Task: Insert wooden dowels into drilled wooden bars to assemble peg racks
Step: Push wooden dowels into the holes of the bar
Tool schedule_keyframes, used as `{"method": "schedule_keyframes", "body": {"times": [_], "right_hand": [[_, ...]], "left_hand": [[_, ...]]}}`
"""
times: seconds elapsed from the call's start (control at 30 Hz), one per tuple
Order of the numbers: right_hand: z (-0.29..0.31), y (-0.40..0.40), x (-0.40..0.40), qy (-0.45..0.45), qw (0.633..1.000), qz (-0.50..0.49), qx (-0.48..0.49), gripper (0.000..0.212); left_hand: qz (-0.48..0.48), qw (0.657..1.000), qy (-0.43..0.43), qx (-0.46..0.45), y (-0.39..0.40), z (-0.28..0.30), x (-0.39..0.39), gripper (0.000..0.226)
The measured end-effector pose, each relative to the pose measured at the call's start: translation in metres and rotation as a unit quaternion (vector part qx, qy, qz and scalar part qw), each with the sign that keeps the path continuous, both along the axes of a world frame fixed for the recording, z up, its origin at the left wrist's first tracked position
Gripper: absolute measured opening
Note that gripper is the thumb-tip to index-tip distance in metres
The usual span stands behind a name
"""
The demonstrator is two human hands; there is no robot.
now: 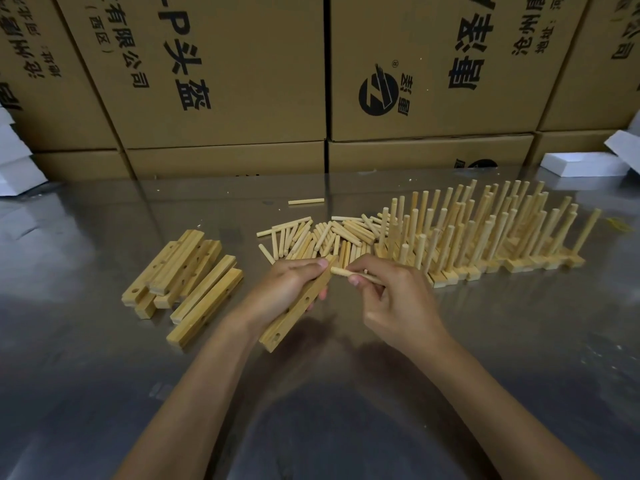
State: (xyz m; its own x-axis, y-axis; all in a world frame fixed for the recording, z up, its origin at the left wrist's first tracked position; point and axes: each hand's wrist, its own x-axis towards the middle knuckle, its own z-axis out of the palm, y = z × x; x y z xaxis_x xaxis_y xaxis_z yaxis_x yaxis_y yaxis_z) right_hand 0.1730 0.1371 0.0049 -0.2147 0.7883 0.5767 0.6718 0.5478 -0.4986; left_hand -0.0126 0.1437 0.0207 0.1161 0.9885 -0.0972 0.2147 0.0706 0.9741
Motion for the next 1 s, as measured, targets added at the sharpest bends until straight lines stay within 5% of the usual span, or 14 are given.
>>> {"method": "schedule_keyframes", "body": {"times": [0.77,1.0], "right_hand": [[-0.012,-0.004,-0.011,0.167,0.980,-0.011,-0.105,0.019],[-0.002,0.002,-0.004,0.163,0.984,-0.022,-0.067,0.012]], "left_hand": [[0.014,0.998,0.054,0.012,-0.006,-0.002,0.009,0.037],[-0.082,0.996,-0.038,-0.010,-0.001,-0.008,0.010,0.040]]}}
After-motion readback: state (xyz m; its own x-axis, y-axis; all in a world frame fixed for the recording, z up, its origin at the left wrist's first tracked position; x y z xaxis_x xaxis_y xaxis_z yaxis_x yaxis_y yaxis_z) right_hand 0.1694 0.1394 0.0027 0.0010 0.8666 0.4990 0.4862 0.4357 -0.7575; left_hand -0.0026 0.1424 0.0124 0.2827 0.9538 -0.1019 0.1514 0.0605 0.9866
